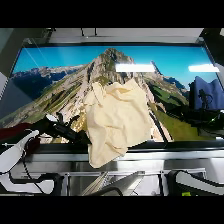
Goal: Fold the shirts.
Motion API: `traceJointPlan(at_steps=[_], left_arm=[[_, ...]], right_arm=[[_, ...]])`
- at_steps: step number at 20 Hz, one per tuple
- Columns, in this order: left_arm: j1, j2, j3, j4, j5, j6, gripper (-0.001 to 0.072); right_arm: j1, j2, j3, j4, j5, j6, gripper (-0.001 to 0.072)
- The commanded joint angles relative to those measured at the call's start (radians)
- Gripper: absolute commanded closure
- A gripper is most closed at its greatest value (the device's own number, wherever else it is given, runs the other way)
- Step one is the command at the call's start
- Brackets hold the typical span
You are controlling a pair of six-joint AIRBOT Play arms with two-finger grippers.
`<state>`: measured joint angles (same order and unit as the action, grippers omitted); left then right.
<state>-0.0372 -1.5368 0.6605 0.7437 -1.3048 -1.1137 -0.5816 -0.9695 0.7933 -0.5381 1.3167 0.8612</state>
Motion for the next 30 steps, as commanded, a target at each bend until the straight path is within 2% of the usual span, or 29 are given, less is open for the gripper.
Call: traceJointPlan(at_steps=[1,3,4,5,8,10,13,14,15,19,21,24,25,26,30], left_arm=[[-0.006,-0.017,-0.001,-0.041,0.052,0.036,0.0344],[-0.039,-0.007,0.0,-0.062,0.064,0.042,0.0361],[-0.061,-0.003,0.001,-0.061,0.071,0.044,0.0558],[-0.081,0.004,0.001,-0.06,0.079,0.058,0.0695],[-0.086,0.066,0.001,-0.05,0.082,0.058,0.0695],[-0.027,0.152,0.001,-0.01,0.062,0.037,0.0695],[0.13,0.292,0.001,0.004,-0.024,0.032,0.0695],[0.189,0.341,0.002,-0.001,-0.047,0.032,0.0695],[0.256,0.396,0.002,-0.002,-0.057,0.032,0.0695],[0.496,0.546,0.049,0.016,-0.005,0.002,0.0695],[0.558,0.58,0.058,0.012,0.002,0.002,0.0695],[0.557,0.583,0.056,0.013,-0.004,0.004,0.0695],[0.547,0.575,0.056,0.013,-0.005,0.005,0.0695],[0.535,0.565,0.056,0.014,-0.005,0.005,0.0695],[0.51,0.529,0.056,0.013,-0.01,0.005,0.0695]], right_arm=[[0.0,0.001,0.0,0.001,0.0,0.0,0.0512],[0.0,0.001,0.0,0.001,0.0,0.0,0.0511],[0.0,0.0,0.0,0.001,0.0,0.0,0.0512],[0.0,0.0,0.0,0.0,0.0,0.0,0.0511],[0.0,0.0,-0.005,0.0,0.0,0.0,0.0508],[0.013,0.0,-0.025,-0.001,-0.005,0.0,0.0508],[0.087,0.0,-0.064,-0.001,-0.03,-0.001,0.0506],[0.12,0.0,-0.073,-0.002,-0.029,0.0,0.0477],[0.153,0.0,-0.079,-0.002,-0.029,0.0,0.0393],[0.242,-0.008,-0.082,-0.049,-0.051,0.024,0.0393],[0.262,-0.021,-0.084,-0.064,-0.056,0.03,0.0392],[0.314,-0.051,-0.106,-0.06,-0.08,0.03,0.0382],[0.342,-0.064,-0.116,-0.058,-0.093,0.03,0.0289],[0.382,-0.079,-0.13,-0.036,-0.11,0.03,0.026],[0.593,-0.158,-0.171,0.062,-0.243,0.026,0.0261]])
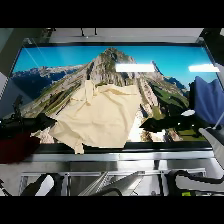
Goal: Fold the shirts.
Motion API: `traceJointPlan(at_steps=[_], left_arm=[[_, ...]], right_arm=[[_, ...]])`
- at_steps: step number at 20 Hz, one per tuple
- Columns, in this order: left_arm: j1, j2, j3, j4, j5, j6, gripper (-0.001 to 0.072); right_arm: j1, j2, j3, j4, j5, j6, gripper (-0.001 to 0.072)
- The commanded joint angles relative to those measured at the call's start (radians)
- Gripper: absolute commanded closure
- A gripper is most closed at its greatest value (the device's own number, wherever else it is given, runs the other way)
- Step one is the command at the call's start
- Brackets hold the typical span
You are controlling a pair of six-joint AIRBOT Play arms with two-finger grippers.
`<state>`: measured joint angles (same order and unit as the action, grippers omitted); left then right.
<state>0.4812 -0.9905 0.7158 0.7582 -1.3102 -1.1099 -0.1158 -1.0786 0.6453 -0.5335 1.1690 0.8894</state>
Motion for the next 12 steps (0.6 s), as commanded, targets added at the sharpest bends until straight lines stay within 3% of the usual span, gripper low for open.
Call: traceJointPlan(at_steps=[1,4,7,9,12], left_arm=[[-0.009,-0.025,0.001,0.0,-0.004,0.002,0.0695],[-0.009,-0.049,0.001,0.001,-0.003,0.002,0.0695],[-0.009,-0.07,0.001,0.001,-0.002,0.002,0.0695],[-0.009,-0.08,0.001,-0.002,0.001,0.002,0.0695],[-0.008,-0.053,0.002,-0.031,0.004,0.012,0.0695]], right_arm=[[0.175,-0.068,-0.023,0.071,-0.132,-0.002,0.0261],[0.275,-0.113,-0.023,0.14,-0.227,-0.023,0.0261],[0.288,-0.125,-0.022,0.266,-0.23,-0.1,0.0281],[0.288,-0.124,-0.021,0.314,-0.215,-0.145,0.0628],[0.285,-0.096,-0.01,0.358,-0.147,-0.196,0.0688]])
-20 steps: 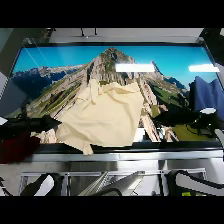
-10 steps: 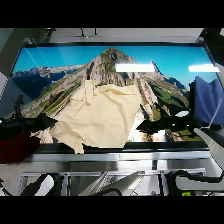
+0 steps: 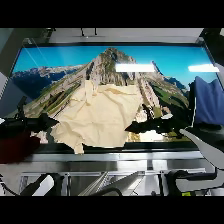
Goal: Fold the shirts.
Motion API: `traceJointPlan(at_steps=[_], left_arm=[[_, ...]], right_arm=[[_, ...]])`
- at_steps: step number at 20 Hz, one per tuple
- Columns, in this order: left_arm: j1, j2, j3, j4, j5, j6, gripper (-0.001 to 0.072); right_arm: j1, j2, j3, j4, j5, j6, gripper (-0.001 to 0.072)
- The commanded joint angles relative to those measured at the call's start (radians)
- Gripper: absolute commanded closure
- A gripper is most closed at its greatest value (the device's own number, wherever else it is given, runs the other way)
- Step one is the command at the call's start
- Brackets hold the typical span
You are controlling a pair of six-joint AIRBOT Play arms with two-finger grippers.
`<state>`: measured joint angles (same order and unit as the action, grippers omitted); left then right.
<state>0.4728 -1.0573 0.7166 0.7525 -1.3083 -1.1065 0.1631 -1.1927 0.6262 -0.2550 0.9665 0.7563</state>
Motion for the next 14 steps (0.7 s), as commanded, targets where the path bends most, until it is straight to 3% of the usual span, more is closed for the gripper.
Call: traceJointPlan(at_steps=[1,4,10,14], left_arm=[[0.003,0.047,0.001,-0.063,0.002,0.015,0.0695],[0.027,0.203,0.024,-0.224,-0.011,0.036,0.0695],[0.029,0.477,0.394,-0.313,-0.006,0.018,0.0695],[0.029,0.618,0.674,-0.227,0.153,-0.003,0.0695]], right_arm=[[-0.001,0.049,0.022,0.076,0.077,-0.064,0.0688],[-0.077,0.233,0.111,0.076,0.142,-0.053,0.0688],[-0.291,0.647,0.541,0.039,0.163,-0.022,0.0688],[-0.387,0.784,0.819,-0.159,0.138,0.045,0.0688]])
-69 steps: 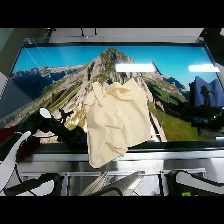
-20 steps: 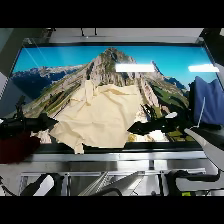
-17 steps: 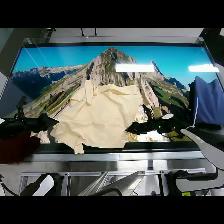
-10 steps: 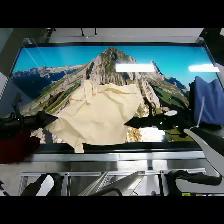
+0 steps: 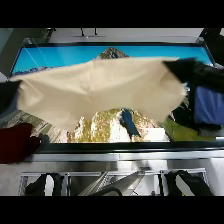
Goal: Fold the shirts.
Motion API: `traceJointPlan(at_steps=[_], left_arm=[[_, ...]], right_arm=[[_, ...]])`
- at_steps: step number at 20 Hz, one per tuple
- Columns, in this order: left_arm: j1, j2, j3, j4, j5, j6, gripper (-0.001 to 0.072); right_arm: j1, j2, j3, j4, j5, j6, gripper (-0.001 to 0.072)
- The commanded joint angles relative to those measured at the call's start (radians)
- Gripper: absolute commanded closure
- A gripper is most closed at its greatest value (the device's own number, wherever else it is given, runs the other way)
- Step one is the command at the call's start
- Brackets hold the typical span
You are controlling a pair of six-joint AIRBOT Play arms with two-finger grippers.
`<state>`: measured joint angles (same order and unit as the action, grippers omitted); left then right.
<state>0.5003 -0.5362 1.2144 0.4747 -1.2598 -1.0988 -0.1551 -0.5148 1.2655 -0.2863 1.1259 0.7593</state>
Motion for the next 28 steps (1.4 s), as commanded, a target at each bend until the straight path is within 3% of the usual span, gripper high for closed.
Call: traceJointPlan(at_steps=[1,4,10,13,17,20,24,27,28], left_arm=[[0.001,0.124,0.218,0.109,0.131,-0.018,0.0695],[0.001,0.175,0.275,0.24,0.13,-0.029,0.0695],[-0.128,0.14,0.104,0.233,0.098,-0.029,0.0695],[-0.217,0.066,-0.019,0.234,0.091,-0.028,0.0695],[-0.345,-0.124,-0.183,0.283,0.135,-0.028,0.0695],[-0.432,-0.337,-0.285,0.321,0.244,-0.019,0.0695],[-0.503,-0.67,-0.24,0.319,0.386,0.0,0.0694],[-0.516,-0.883,-0.062,0.317,0.316,-0.002,0.0693],[-0.509,-0.929,0.0,0.319,0.269,-0.004,0.0692]], right_arm=[[-0.089,0.129,0.214,-0.153,-0.021,0.042,0.0688],[-0.137,0.161,0.226,-0.156,0.018,0.042,0.0688],[-0.227,0.101,0.197,-0.15,0.16,0.042,0.0688],[-0.227,0.048,0.053,-0.061,0.196,0.033,0.0688],[-0.226,-0.063,-0.252,-0.034,0.164,-0.034,0.0687],[-0.215,-0.224,-0.422,-0.034,0.095,-0.08,0.0687],[-0.166,-0.49,-0.449,0.012,-0.087,-0.197,0.0687],[-0.169,-0.613,-0.39,0.097,-0.17,-0.24,0.0678],[-0.171,-0.636,-0.353,0.092,-0.171,-0.24,0.0594]])
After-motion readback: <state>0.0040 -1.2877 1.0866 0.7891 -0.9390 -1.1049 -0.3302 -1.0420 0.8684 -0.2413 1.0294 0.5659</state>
